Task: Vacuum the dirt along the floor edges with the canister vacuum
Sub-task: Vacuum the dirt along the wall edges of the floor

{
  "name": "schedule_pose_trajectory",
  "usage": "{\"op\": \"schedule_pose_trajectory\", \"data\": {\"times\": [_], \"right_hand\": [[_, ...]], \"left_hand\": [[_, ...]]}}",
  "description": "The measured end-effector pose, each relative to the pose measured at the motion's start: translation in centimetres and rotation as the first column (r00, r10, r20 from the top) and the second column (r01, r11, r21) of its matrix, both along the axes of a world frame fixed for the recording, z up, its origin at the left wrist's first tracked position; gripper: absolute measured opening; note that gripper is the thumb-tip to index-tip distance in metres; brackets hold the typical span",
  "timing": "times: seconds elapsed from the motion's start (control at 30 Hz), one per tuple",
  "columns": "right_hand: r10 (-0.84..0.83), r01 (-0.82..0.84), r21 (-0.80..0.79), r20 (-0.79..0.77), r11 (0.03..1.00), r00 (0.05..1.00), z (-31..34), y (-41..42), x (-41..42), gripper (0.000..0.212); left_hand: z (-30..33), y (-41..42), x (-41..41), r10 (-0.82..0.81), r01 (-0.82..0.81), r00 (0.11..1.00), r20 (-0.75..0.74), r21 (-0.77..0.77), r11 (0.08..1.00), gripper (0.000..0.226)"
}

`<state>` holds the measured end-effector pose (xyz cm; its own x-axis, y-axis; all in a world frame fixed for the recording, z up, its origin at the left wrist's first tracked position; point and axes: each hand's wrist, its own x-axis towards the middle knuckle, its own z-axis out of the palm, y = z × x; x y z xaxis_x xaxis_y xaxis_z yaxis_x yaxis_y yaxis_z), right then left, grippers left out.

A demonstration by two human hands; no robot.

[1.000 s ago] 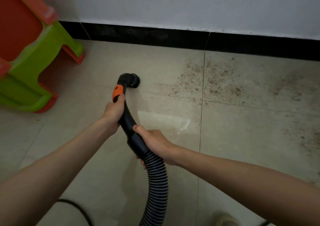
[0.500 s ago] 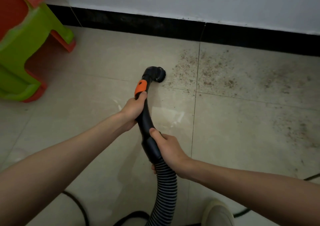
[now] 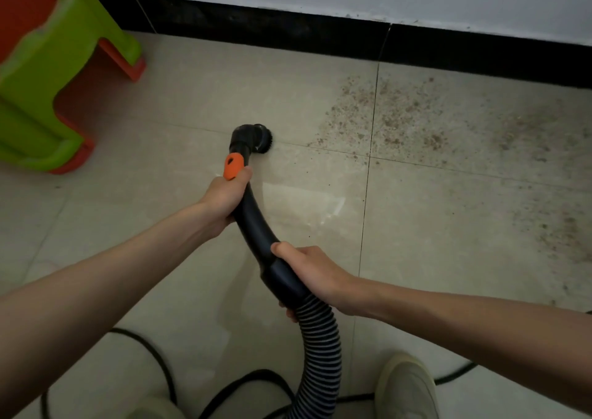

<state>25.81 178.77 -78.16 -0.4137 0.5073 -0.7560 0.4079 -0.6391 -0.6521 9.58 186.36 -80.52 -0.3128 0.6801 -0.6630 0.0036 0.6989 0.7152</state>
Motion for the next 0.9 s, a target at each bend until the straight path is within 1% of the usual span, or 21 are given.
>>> {"op": "schedule_pose_trajectory", "data": {"times": [0.07,0.1,0.17,0.27,0.4,0.47,0.57,0.63,0.77,0.83,0.9], "right_hand": [[0.058,-0.075,0.136,0.125,0.988,0.99,-0.6,-0.2,0.3,0.045],[0.056,-0.084,0.191,0.15,0.978,0.987,-0.8,-0.2,0.4,0.042],[0.038,-0.067,0.237,0.123,0.969,0.992,-0.7,-0.3,0.6,0.032],[0.02,-0.03,0.198,0.057,0.98,0.998,-0.3,0.0,0.7,0.025],[0.016,-0.029,0.185,0.069,0.982,0.998,0.1,0.8,0.4,0.021],[0.029,-0.045,0.204,0.081,0.978,0.996,0.3,1.1,-0.1,0.025],[0.078,-0.102,0.239,0.108,0.966,0.991,0.4,1.1,-0.4,0.034],[0.137,-0.16,0.222,0.115,0.962,0.984,0.4,0.8,-0.1,0.035],[0.246,-0.259,0.14,0.108,0.956,0.963,0.1,-0.1,0.3,0.028],[0.258,-0.273,0.12,0.129,0.954,0.958,-0.2,-0.6,0.4,0.024],[0.224,-0.24,0.118,0.134,0.964,0.965,-0.4,-1.1,0.5,0.018]], "left_hand": [[-0.1,-0.5,1.0,-0.046,0.046,0.999,0.025,-0.002,0.999,0.028],[-0.1,-0.7,1.5,-0.072,0.073,0.997,0.04,-0.004,0.997,0.028],[-0.1,-0.7,2.4,-0.133,0.135,0.988,0.082,-0.011,0.991,0.029],[0.1,-0.3,3.3,-0.202,0.206,0.969,0.141,-0.015,0.978,0.028],[0.8,0.5,3.5,-0.242,0.25,0.953,0.184,-0.021,0.968,0.027],[0.9,0.7,3.4,-0.248,0.258,0.949,0.193,-0.028,0.966,0.027],[0.8,0.1,3.0,-0.182,0.189,0.968,0.172,-0.025,0.982,0.028],[0.5,-1.0,2.7,-0.147,0.152,0.98,0.136,-0.024,0.988,0.028],[-0.1,-3.5,2.9,-0.102,0.105,0.992,0.069,-0.034,0.994,0.028],[-0.5,-4.4,3.3,-0.089,0.09,0.995,0.042,-0.033,0.995,0.029],[-0.7,-5.0,4.0,-0.098,0.098,0.995,0.02,-0.026,0.995,0.028]]}}
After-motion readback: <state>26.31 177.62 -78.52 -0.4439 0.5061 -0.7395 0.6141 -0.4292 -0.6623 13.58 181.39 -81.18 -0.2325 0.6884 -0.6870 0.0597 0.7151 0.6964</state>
